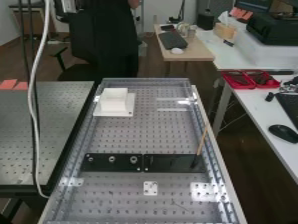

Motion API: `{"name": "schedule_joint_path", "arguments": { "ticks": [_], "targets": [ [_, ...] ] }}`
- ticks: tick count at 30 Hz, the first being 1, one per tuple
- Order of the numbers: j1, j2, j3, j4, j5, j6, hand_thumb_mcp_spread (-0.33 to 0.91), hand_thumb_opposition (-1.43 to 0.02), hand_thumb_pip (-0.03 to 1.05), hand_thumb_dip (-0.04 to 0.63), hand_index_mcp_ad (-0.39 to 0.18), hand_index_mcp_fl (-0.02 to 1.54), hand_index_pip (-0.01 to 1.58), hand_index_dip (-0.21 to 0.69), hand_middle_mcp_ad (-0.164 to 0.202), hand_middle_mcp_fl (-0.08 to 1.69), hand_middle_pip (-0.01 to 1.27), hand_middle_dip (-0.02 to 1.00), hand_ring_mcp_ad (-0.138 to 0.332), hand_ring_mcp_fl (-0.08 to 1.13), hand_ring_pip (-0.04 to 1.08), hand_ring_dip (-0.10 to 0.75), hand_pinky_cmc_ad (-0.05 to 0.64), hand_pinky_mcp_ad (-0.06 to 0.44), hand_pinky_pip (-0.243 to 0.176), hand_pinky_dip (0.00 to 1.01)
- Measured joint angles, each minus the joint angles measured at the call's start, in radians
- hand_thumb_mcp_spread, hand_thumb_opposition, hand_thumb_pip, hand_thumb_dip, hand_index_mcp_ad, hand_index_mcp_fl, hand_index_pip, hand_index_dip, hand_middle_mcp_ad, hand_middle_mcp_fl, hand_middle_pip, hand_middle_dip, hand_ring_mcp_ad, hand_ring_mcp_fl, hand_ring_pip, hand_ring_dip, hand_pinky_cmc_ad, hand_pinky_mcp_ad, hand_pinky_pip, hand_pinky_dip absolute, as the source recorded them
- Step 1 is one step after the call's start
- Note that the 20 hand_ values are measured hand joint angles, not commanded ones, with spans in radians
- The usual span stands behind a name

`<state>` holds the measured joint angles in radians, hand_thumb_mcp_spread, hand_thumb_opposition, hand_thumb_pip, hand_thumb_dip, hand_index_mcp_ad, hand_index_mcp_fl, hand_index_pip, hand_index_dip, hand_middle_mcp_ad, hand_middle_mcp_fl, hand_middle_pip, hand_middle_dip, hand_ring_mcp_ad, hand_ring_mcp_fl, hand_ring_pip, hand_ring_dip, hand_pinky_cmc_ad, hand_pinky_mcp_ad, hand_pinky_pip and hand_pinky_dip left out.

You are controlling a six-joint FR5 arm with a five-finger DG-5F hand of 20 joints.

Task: Grab the drill bit and place it in the clear container

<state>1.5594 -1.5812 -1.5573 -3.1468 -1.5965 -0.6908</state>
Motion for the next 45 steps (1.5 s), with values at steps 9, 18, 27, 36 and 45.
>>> {"name": "schedule_joint_path", "arguments": {
  "ticks": [9, 18, 27, 36, 45],
  "targets": [
    [-0.001, -0.001, 0.0, -0.001, 0.002, 0.005, 0.11, -0.48, 0.1, 0.012, 0.023, -0.01, 0.06, 0.01, 0.058, 0.02, 0.12, 0.03, 0.175, 0.02, 0.07, -0.002, 0.182, 0.145, -0.01, 0.14],
    [-0.001, -0.005, 0.006, -0.005, 0.005, 0.007, 0.12, -0.68, 0.1, 0.012, 0.072, 0.02, 0.08, 0.01, 0.127, 0.05, 0.16, 0.03, 0.26, 0.05, 0.11, -0.002, 0.333, 0.244, -0.058, 0.23],
    [-0.005, -0.006, 0.006, -0.006, 0.005, 0.012, 0.14, -0.72, 0.1, 0.012, 0.086, 0.04, 0.09, 0.01, 0.134, 0.04, 0.16, 0.03, 0.281, 0.06, 0.1, -0.003, 0.346, 0.264, -0.089, 0.26],
    [-0.007, -0.003, -0.002, 0.001, 0.007, 0.013, 0.14, -0.73, 0.1, 0.012, 0.082, 0.04, 0.09, 0.01, 0.141, 0.03, 0.17, 0.03, 0.279, 0.08, 0.11, -0.005, 0.367, 0.265, -0.098, 0.27],
    [-0.008, -0.003, -0.078, 0.071, 0.046, 0.009, 0.13, -0.73, 0.11, 0.016, 0.103, 0.04, 0.09, 0.01, 0.152, 0.04, 0.17, 0.03, 0.293, 0.08, 0.11, -0.005, 0.365, 0.276, -0.106, 0.27]
  ]
}}
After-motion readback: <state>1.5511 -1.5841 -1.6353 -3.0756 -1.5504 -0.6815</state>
